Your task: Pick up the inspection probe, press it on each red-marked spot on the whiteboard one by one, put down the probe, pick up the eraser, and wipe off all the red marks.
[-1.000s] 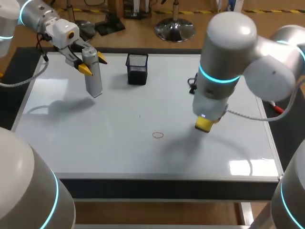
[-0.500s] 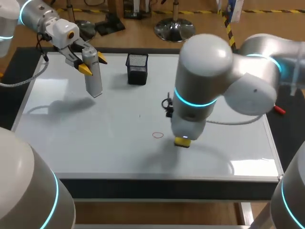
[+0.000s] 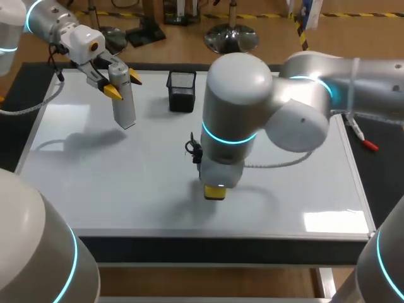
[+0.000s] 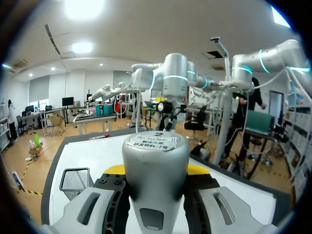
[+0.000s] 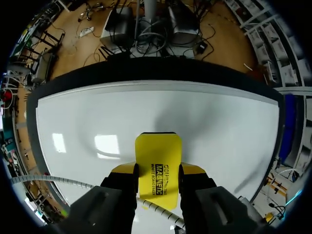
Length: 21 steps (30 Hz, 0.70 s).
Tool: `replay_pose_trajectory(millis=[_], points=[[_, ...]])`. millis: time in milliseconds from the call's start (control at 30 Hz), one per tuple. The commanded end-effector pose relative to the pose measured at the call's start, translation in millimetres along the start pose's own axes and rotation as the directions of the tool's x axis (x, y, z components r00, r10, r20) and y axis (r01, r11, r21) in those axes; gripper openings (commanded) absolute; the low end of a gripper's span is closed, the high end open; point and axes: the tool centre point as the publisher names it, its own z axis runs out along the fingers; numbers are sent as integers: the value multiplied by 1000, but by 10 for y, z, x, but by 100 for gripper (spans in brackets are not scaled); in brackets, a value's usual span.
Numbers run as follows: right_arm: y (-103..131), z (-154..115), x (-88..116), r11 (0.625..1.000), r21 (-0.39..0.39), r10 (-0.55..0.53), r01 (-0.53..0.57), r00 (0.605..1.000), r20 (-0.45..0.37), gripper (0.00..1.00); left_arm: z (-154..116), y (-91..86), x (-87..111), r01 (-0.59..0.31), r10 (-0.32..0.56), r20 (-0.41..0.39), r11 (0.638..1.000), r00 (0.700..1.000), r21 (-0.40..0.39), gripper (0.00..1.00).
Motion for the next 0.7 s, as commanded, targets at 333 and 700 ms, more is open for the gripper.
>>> replay_pose_trajectory(millis=[333,700], points=[[-89,223,-486,998,-35,-62,60,997,-42,0,-17,-4,-8,-1,1,-5,1000,1000,1,0],[-156,324,-537,995,-64,-85,83,996,-36,0,-17,-4,-8,-1,1,-5,1000,1000,1,0]])
